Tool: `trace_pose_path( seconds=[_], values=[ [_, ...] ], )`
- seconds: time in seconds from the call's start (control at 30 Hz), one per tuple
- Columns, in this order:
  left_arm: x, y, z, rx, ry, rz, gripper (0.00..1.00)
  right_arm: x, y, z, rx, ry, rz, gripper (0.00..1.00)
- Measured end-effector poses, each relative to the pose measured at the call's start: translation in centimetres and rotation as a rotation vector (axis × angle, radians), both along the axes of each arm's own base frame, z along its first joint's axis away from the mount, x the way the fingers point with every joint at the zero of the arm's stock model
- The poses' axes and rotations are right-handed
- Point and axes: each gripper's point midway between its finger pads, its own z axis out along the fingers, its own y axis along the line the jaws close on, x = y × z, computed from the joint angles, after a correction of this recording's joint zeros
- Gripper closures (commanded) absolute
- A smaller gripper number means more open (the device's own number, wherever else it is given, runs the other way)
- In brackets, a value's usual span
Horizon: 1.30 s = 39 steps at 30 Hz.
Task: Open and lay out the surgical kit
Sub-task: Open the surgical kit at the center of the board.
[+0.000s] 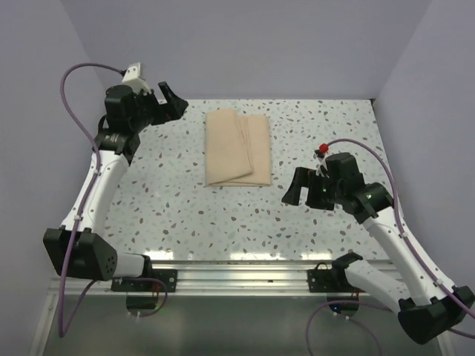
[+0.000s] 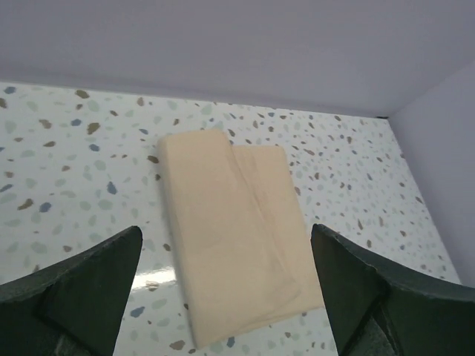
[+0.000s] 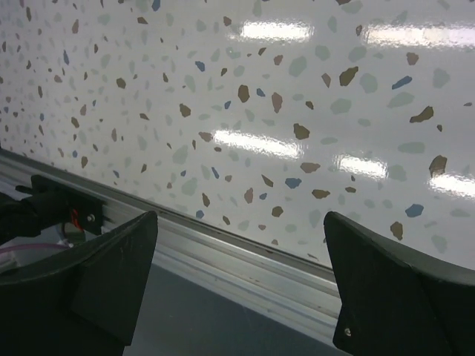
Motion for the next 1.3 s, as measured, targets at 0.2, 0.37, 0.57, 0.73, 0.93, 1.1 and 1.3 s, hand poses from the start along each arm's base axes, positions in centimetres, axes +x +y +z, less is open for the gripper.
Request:
trace_pose_path(
  seconds=[0.2,0.37,0.57,0.73,0.93,1.1,1.3],
  values=[
    [-1.0,-6.6,-4.2,-0.303,0.006,-0.262,0.00,0.0,-1.2,1.6,-0.029,-0.083,-0.022,0.02],
    [-1.1,-14.2,-12.6,-0.206,0.249,-0.327,0.00,-0.3,-2.1,1.0,-0.072,-0.061,-0.047,0.02],
    [3.2,-20.3,-14.7,0.093,0.300,-0.225,0.06,-0.8,-3.9,1.0,-0.132,-0.083,-0.102,0.02],
    [2.9,-22.1,-17.2,0.308,0.333,-0.163,0.17,-1.2,-5.0,0.4,-0.184,-0.064,-0.125,0.02],
    [0.7,-23.6,-23.1,0.519,0.427,-0.156,0.25,-1.4,-5.6,0.0,-0.216,-0.050,-0.141,0.02],
    [-1.3,-23.4,-26.4,0.623,0.496,-0.158,0.44,-1.3,-5.8,-0.3,-0.234,-0.038,-0.148,0.02],
    [-0.6,-23.2,-27.7,0.663,0.525,-0.135,1.00,-1.0,-5.9,-1.0,-0.260,-0.010,-0.146,0.02]
  ],
)
